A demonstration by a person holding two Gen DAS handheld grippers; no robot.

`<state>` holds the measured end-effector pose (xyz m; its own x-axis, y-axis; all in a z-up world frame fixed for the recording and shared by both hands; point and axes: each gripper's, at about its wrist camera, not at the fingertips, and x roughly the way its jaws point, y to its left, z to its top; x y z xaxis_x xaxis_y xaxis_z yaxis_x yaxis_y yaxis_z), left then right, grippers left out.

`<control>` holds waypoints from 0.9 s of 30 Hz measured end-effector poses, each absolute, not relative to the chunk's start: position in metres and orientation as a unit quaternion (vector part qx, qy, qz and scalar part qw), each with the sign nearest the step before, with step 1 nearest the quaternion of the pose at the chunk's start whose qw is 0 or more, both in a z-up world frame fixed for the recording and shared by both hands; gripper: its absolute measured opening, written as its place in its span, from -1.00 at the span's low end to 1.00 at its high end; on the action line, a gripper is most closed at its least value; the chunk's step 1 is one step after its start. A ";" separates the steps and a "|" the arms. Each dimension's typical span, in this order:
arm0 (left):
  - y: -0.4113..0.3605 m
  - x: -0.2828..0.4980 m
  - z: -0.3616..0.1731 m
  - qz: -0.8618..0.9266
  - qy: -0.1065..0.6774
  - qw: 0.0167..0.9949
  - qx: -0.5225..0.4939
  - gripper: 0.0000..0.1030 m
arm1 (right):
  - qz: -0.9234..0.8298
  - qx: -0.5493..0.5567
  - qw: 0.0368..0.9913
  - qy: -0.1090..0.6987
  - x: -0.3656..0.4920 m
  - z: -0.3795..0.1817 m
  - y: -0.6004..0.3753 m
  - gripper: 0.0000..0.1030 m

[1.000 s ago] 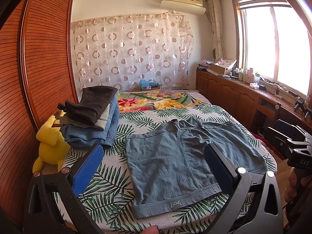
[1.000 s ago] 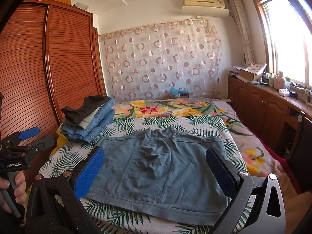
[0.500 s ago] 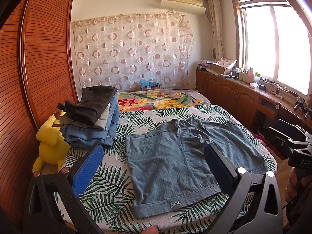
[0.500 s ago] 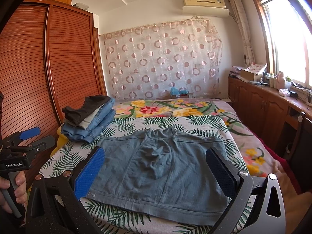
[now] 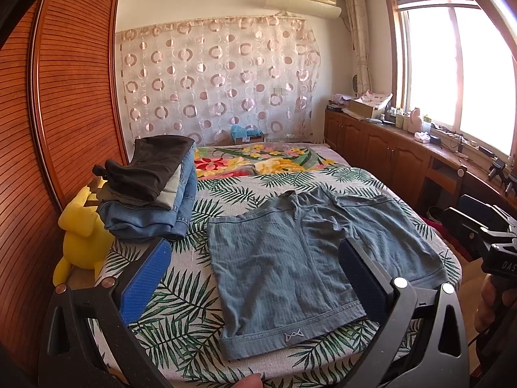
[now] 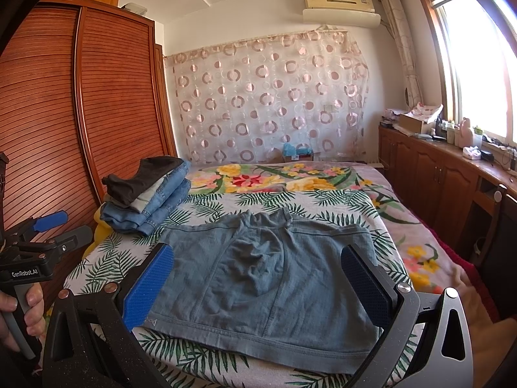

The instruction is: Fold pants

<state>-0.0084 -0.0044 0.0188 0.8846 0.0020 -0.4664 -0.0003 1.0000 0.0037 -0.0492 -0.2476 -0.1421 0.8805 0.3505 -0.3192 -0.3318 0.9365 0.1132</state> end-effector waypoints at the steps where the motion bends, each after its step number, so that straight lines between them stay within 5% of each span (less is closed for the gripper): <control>1: -0.003 -0.008 0.017 0.002 0.242 0.970 0.001 1.00 | 0.176 0.028 0.969 0.171 -0.049 -0.143 -0.248 1.00; 27: 0.030 0.018 -0.051 0.003 0.322 0.947 -0.010 1.00 | 0.140 0.000 0.961 0.238 -0.026 -0.166 -0.269 1.00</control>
<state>0.0179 0.0299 -0.0513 0.7923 -0.0005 -0.6101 -0.0119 0.9998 -0.0163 -0.0262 -0.2689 -0.1663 0.8482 0.2685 -0.4566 -0.2681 0.9611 0.0671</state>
